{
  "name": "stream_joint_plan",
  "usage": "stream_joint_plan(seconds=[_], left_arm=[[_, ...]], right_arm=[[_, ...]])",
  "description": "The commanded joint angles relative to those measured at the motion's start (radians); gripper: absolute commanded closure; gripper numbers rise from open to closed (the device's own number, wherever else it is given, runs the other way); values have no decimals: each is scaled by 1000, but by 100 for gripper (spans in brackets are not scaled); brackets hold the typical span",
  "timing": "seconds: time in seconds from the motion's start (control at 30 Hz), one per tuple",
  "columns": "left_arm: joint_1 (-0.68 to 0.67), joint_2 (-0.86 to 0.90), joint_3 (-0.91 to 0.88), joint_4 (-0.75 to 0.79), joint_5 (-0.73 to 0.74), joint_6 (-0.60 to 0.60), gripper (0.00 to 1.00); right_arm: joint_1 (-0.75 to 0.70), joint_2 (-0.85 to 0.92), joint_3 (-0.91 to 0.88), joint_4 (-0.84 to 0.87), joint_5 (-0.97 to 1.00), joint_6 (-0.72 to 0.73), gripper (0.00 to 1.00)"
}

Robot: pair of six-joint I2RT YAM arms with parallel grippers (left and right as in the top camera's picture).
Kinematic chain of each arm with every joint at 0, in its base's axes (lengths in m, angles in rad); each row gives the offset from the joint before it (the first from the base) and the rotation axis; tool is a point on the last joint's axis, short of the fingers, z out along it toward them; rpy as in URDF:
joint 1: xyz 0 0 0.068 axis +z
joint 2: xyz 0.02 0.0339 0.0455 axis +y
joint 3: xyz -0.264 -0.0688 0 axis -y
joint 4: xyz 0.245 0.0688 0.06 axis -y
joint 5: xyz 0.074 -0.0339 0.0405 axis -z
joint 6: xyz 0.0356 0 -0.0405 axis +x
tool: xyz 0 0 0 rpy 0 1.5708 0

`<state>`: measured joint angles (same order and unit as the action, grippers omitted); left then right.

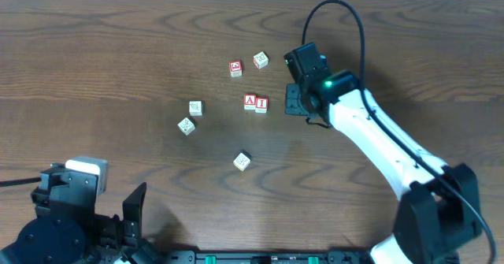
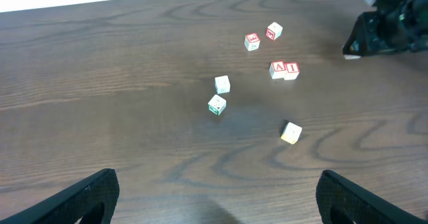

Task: Spell out Ai2

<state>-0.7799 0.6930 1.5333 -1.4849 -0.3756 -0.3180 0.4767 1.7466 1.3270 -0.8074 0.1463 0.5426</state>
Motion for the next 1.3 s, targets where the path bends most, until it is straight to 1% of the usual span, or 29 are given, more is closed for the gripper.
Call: stream_joint_plan(seconds=[0.0, 0.2, 0.3, 1.27], left_arm=[[2, 7, 0, -1, -25, -12, 5], [2, 7, 0, -1, -33, -12, 5], [2, 7, 0, -2, -44, -12, 5], [2, 7, 0, 1, -66, -13, 5]], right_arm=[[17, 61, 16, 12, -33, 45, 73], [27, 130, 16, 60, -76, 48, 76], [31, 143, 16, 79, -75, 48, 75], [35, 156, -4, 182, -70, 73, 76]])
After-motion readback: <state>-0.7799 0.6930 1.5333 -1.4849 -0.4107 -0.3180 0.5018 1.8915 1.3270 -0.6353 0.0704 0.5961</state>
